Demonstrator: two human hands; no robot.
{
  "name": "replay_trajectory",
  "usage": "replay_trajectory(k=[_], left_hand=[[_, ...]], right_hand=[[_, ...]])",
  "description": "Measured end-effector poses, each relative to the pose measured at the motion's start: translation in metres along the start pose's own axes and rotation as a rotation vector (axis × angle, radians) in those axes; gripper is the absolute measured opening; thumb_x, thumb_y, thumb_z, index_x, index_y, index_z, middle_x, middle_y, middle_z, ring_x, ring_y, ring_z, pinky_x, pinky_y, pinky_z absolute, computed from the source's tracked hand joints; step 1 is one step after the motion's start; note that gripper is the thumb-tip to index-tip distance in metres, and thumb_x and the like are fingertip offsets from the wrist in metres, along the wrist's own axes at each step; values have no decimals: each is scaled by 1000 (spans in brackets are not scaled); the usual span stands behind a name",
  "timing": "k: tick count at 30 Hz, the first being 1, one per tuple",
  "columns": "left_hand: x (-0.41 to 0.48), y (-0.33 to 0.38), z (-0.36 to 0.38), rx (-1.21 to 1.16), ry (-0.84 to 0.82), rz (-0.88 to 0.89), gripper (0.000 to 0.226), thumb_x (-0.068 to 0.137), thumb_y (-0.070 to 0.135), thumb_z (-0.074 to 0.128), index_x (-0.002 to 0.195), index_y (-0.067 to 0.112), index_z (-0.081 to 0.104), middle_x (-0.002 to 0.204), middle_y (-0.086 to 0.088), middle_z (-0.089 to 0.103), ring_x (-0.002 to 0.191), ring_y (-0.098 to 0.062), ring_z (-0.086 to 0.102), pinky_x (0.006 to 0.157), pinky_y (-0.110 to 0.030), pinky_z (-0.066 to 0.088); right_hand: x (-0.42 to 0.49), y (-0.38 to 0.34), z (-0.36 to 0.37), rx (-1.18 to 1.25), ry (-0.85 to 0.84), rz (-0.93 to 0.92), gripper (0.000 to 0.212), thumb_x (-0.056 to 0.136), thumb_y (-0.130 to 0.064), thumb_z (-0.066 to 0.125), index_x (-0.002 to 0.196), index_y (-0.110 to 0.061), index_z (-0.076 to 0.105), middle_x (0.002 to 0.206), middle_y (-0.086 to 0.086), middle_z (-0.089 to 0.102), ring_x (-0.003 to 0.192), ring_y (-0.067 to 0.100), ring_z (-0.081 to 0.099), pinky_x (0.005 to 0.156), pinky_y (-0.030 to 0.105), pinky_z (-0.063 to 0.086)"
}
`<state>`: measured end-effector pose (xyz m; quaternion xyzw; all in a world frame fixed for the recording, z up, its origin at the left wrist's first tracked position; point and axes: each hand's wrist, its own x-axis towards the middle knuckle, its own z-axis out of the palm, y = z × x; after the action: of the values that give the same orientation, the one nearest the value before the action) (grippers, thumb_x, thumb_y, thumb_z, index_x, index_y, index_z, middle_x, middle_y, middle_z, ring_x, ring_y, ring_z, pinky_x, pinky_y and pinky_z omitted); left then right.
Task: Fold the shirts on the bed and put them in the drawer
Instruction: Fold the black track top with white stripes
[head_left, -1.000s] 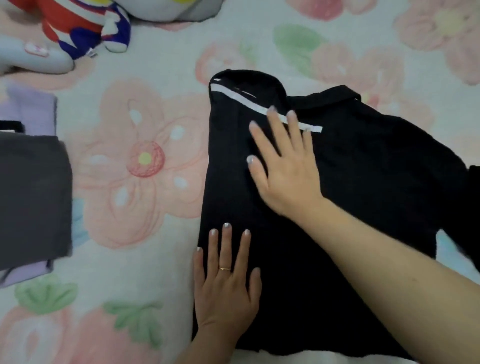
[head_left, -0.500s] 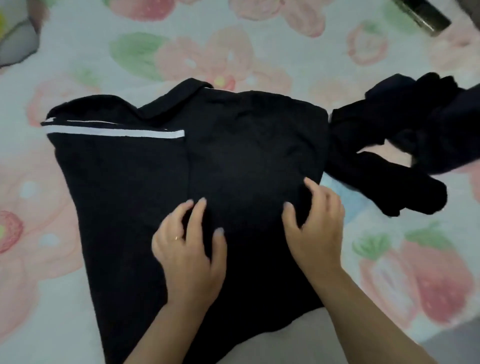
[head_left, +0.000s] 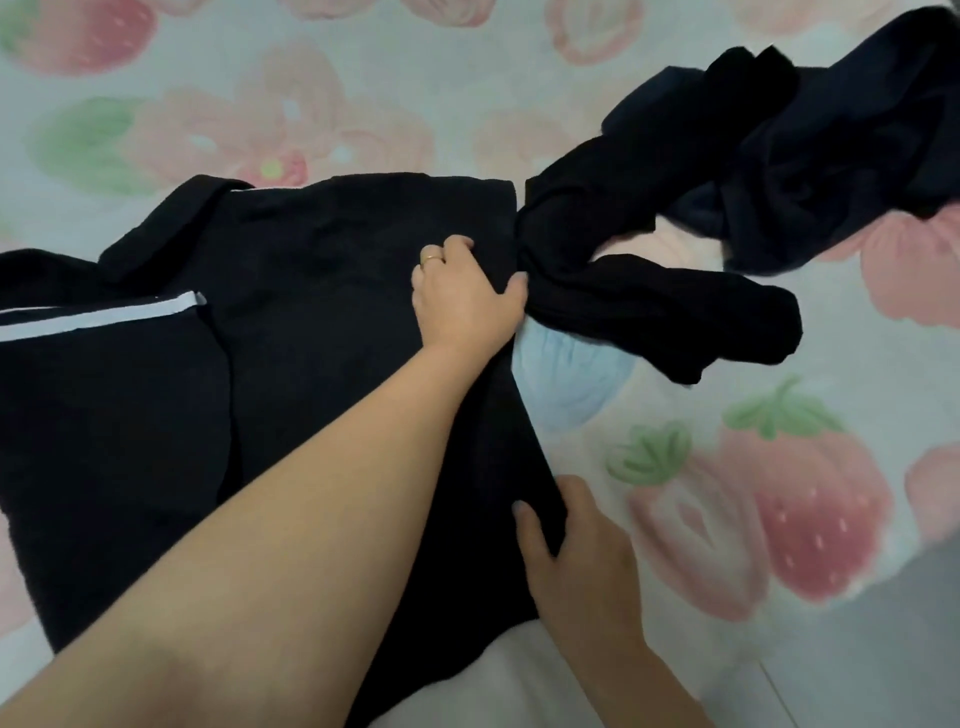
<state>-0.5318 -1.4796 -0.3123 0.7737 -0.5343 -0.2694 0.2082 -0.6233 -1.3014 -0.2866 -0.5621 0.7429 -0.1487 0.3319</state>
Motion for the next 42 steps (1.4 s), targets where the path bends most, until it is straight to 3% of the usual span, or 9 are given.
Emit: replay_trajectory(k=[5, 10, 19, 22, 27, 31, 34, 38, 42], left_hand=[[-5, -8, -31, -233, 113, -59, 22, 83, 15, 53, 65, 15, 41, 70, 2, 45, 64, -11, 40, 56, -17, 30], [-11, -57, -127, -1093, 178, -527, 13, 82, 13, 52, 70, 15, 56, 61, -1, 58, 54, -16, 59, 51, -28, 53], [-41, -164, -179, -844, -3, -553, 56, 80, 55, 60, 125, 25, 46, 94, 4, 66, 74, -13, 67, 60, -32, 51], [-39, -153, -158, -715, 120, -445, 86, 71, 34, 76, 135, 40, 19, 116, 2, 53, 95, -13, 61, 72, -31, 54], [-33, -148, -157, -706, 292, -287, 64, 82, -1, 54, 123, 41, 29, 103, -4, 60, 76, -10, 64, 59, -20, 54], [-39, -169, -166, -339, 345, -278, 39, 89, 11, 48, 124, 29, 44, 83, -2, 53, 78, -14, 54, 66, -18, 43], [-38, -177, -165, -166, 368, -355, 29, 88, 32, 56, 112, 15, 58, 105, -9, 58, 95, -10, 44, 73, -14, 29], [-35, -167, -159, -188, 268, -492, 35, 80, 45, 65, 92, 12, 61, 99, -2, 59, 93, -16, 53, 74, -27, 40], [-33, -160, -151, -187, 175, -562, 34, 78, 44, 68, 71, 14, 55, 72, 3, 59, 76, -18, 58, 69, -32, 49]], right_hand=[[-33, -25, 8, -53, 176, -297, 35, 74, -22, 47, 95, -15, 75, 72, 3, 67, 55, 19, 63, 42, 23, 46], [-63, -60, 30, -179, 46, -383, 47, 63, -10, 47, 95, -30, 75, 51, -1, 51, 35, 16, 43, 31, 19, 31], [-92, -76, 61, -334, -394, -300, 81, 15, -34, 89, 94, -20, 76, 56, 1, 56, 43, 11, 55, 34, 15, 41], [-91, -72, 60, -388, -356, -341, 63, 24, -22, 90, 83, -12, 75, 56, 1, 58, 42, 13, 55, 35, 16, 42], [-85, -71, 47, -290, -347, -426, 43, 29, -6, 82, 68, -15, 67, 55, -2, 56, 41, 12, 53, 35, 13, 38], [-79, -83, 29, -302, -534, -456, 30, 78, -21, 57, 108, -21, 60, 102, -1, 58, 91, 18, 59, 72, 25, 46], [-79, -86, 33, -373, -580, -451, 37, 91, -34, 43, 128, -31, 46, 119, -8, 47, 110, 11, 49, 89, 24, 42], [-66, -87, 47, -212, -173, -466, 29, 74, -18, 61, 101, -10, 68, 90, 8, 63, 80, 29, 62, 69, 41, 54], [-48, -83, 70, -238, 15, -515, 44, 71, -5, 72, 114, -1, 64, 112, 22, 62, 104, 39, 60, 85, 46, 50]])
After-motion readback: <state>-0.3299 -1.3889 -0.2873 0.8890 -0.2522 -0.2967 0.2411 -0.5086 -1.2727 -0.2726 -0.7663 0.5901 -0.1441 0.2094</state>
